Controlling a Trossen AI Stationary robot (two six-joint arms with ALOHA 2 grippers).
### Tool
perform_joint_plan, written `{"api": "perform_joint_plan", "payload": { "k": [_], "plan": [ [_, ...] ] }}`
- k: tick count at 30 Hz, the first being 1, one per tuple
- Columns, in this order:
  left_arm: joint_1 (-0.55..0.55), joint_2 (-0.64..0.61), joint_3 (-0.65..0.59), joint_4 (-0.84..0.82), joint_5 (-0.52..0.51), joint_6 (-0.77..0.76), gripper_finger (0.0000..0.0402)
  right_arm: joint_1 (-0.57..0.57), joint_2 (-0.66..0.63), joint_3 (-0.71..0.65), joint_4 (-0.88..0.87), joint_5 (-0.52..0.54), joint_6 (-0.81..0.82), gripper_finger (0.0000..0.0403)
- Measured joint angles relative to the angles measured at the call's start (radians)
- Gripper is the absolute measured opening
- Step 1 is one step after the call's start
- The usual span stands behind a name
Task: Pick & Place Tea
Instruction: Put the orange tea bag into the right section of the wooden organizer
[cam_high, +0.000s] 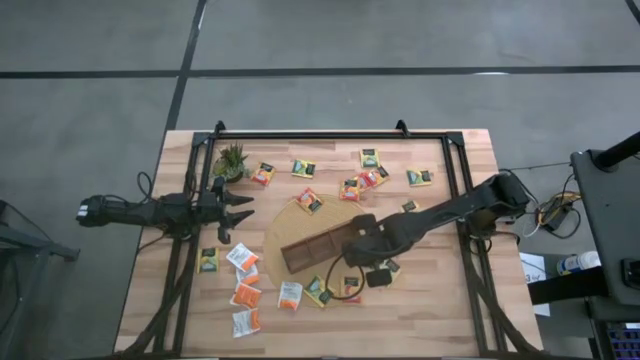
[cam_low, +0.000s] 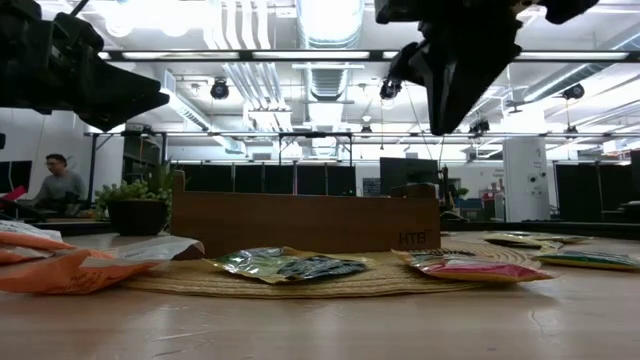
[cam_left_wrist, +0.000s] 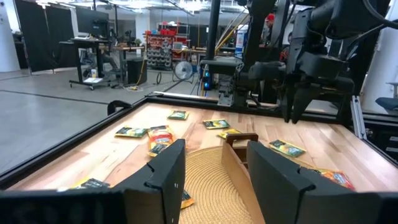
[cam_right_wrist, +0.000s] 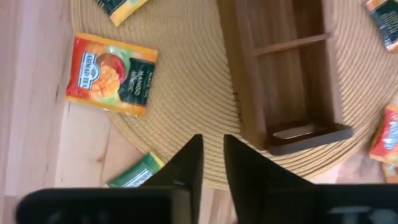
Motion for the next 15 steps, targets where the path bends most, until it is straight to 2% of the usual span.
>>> {"api": "perform_joint_plan", "payload": {
  "k": [6, 15],
  "plan": [
    [0.000, 0.000, 0.000, 0.000, 0.000, 0.000, 0.0165, 0.008, 0.034, -0.006, 0.019, -0.018, 0.053, 0.0138],
    [0.000, 0.000, 0.000, 0.000, 0.000, 0.000, 0.0165, 0.033, 0.129, -0.008, 0.128, -0.152, 0.106, 0.0208]
  ]
}}
